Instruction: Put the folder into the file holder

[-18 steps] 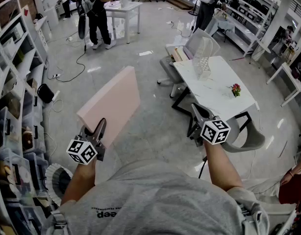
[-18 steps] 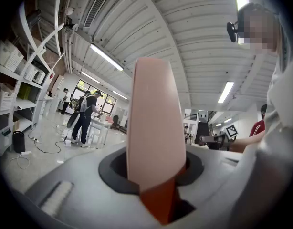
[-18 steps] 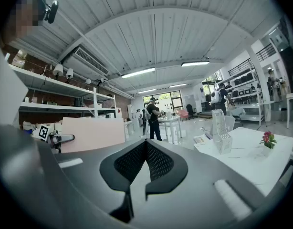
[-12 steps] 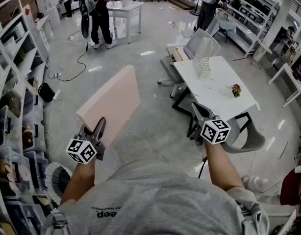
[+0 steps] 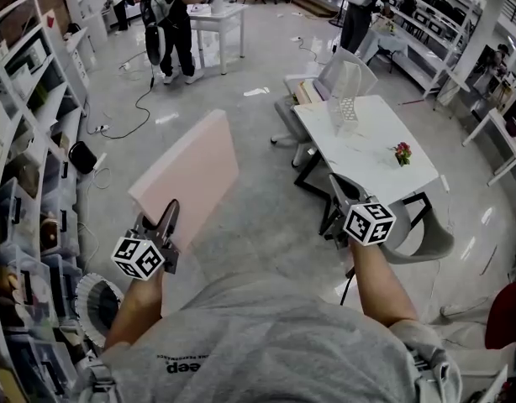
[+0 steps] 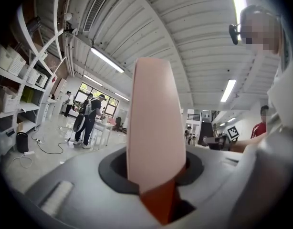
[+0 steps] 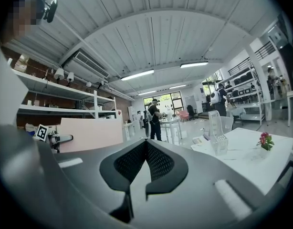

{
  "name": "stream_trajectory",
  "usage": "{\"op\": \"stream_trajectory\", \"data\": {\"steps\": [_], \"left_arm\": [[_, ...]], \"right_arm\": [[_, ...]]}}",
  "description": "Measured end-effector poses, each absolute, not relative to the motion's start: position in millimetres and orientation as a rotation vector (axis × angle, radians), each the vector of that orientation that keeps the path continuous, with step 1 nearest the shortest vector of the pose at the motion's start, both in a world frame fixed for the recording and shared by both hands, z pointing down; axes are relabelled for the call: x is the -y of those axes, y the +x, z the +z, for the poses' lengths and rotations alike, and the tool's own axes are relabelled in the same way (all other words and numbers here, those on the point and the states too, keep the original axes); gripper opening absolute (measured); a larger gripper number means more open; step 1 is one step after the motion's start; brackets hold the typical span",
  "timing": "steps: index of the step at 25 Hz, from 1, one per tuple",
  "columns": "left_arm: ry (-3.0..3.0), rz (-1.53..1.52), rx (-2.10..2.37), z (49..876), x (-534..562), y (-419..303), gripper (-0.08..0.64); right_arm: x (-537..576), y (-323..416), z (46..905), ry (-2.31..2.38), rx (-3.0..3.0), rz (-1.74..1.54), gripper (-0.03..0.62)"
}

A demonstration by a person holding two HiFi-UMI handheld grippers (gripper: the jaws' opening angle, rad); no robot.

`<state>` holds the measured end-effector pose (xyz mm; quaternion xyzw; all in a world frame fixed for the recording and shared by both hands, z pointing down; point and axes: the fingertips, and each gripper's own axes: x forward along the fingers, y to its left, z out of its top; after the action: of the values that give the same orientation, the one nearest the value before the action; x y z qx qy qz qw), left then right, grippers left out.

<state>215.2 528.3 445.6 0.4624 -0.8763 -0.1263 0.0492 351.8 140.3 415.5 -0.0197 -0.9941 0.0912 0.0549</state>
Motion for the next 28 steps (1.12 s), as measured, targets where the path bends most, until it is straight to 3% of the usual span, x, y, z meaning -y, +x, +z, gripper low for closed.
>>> {"op": "stream_trajectory", "data": {"steps": [16, 28], "left_arm": [[1.381, -0.406, 2.69, 441.3, -477.5, 244.6, 0.189], [1.458, -0.466, 2.607, 462.6, -436.8, 130.3, 0.189]], "right_arm": [[-86.5, 386.9, 419.6, -0.109, 3.029, 0.295, 0.005], [-64.8, 297.0, 430.4, -0.048, 3.03, 0.291, 0.005]]}}
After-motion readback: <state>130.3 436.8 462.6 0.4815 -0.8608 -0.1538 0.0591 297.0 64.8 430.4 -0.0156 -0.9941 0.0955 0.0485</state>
